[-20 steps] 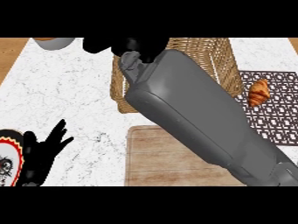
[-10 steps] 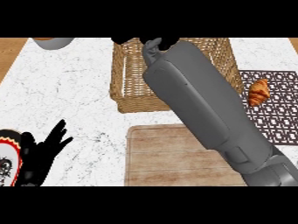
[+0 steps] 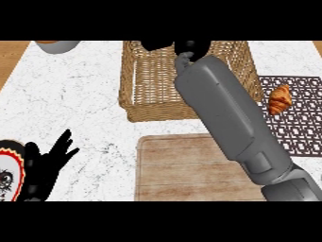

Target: Pick the pear from the cutting board and place it in the basket

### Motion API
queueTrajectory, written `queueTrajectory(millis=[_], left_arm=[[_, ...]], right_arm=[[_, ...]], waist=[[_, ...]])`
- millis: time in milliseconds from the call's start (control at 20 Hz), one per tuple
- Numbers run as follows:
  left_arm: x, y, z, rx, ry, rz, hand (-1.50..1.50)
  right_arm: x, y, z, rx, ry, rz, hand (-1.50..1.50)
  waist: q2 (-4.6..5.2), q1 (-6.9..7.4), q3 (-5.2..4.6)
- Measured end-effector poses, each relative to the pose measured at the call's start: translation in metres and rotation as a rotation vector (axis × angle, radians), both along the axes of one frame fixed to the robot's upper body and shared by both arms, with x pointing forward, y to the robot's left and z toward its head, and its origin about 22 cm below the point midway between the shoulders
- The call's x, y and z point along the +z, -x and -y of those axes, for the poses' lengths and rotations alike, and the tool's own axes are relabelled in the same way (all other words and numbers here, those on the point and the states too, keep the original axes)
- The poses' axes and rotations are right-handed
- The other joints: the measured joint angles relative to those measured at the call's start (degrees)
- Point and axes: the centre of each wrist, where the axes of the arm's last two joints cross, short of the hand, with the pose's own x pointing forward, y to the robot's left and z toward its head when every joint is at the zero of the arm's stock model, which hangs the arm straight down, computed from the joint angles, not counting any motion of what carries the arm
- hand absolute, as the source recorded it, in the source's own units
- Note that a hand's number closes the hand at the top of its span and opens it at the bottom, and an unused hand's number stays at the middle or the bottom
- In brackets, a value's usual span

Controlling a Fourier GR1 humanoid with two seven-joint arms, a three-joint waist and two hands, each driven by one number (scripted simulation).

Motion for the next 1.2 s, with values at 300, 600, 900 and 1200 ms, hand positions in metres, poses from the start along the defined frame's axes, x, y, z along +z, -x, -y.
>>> queueTrajectory(millis=[300, 600, 900, 1200], left_arm=[[0.000, 0.002, -0.004, 0.011, 0.002, -0.009, 0.00], [0.000, 0.002, -0.004, 0.013, 0.000, -0.015, 0.00], [0.000, 0.007, -0.001, 0.015, 0.002, -0.005, 0.00], [-0.004, 0.008, -0.002, 0.031, -0.003, -0.010, 0.00]], right_arm=[[-0.036, -0.012, 0.018, -0.092, 0.119, -0.056, 1.50], [-0.050, -0.020, 0.043, -0.092, 0.248, -0.090, -1.50], [-0.043, -0.020, 0.062, -0.097, 0.239, -0.041, -1.50], [-0.027, -0.011, 0.082, -0.144, 0.139, 0.019, -1.50]], waist=[[-0.18, -0.58, -0.05], [-0.29, -0.86, 0.01], [-0.39, -1.14, -0.02], [-0.63, -1.63, 0.14]])
